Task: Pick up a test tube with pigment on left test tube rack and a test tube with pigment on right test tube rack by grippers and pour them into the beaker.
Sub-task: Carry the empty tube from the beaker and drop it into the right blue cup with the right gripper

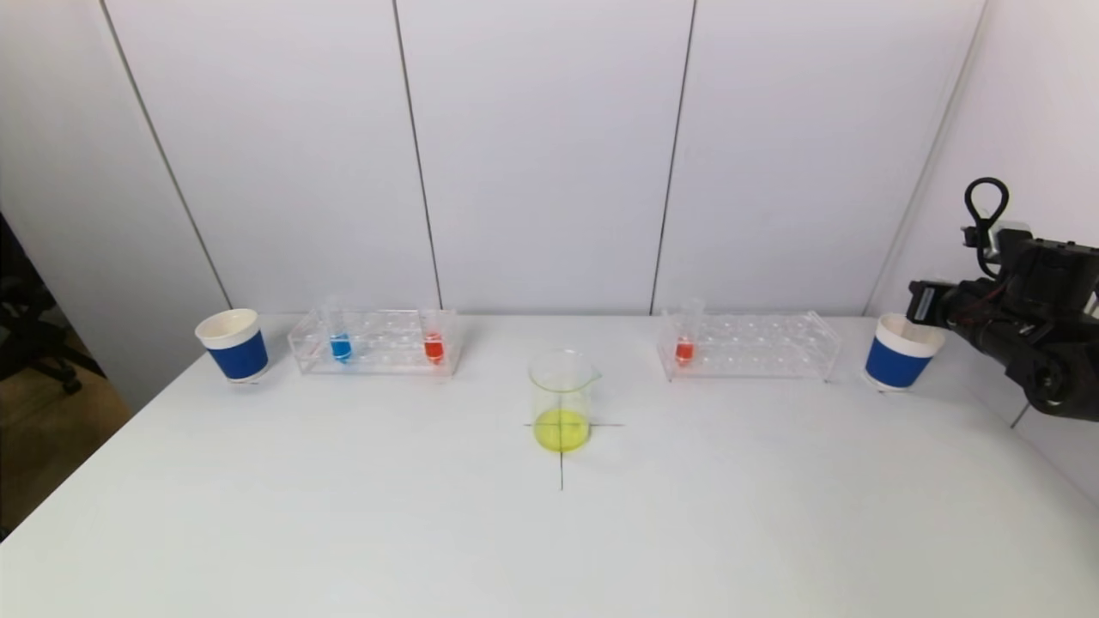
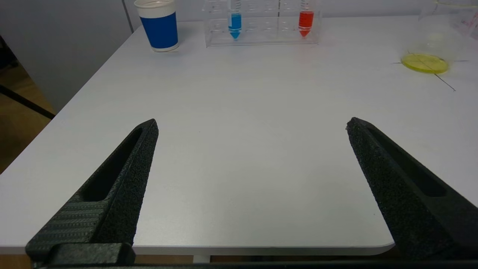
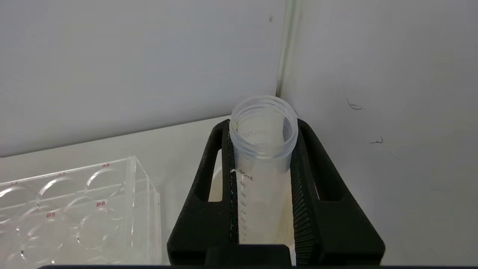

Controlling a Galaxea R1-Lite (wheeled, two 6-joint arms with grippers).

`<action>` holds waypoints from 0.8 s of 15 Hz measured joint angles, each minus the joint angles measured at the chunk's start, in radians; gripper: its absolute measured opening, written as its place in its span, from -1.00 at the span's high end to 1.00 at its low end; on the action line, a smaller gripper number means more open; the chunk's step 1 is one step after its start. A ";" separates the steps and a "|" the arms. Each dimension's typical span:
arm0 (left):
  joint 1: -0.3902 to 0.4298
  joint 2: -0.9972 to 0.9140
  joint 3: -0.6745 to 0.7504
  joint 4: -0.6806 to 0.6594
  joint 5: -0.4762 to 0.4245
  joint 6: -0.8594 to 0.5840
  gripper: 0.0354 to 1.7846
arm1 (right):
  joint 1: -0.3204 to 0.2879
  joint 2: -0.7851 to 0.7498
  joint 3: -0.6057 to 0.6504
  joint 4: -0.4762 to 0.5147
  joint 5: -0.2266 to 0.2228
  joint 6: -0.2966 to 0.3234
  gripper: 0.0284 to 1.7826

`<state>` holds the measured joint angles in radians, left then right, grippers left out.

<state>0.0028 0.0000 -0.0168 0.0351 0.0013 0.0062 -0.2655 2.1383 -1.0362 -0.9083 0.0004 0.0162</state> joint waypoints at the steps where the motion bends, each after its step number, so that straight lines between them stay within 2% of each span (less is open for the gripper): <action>1: 0.000 0.000 0.000 0.000 0.000 0.000 -0.98 | 0.000 0.003 0.005 -0.001 0.000 0.001 0.50; 7: 0.000 0.000 0.000 0.000 0.000 0.000 -0.98 | -0.002 0.025 0.046 -0.076 0.000 -0.002 0.50; 12: 0.000 0.000 0.000 0.000 0.000 0.000 -0.98 | -0.007 0.036 0.052 -0.078 0.003 -0.003 0.50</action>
<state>0.0028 0.0000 -0.0168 0.0349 0.0013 0.0057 -0.2728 2.1745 -0.9838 -0.9866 0.0036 0.0134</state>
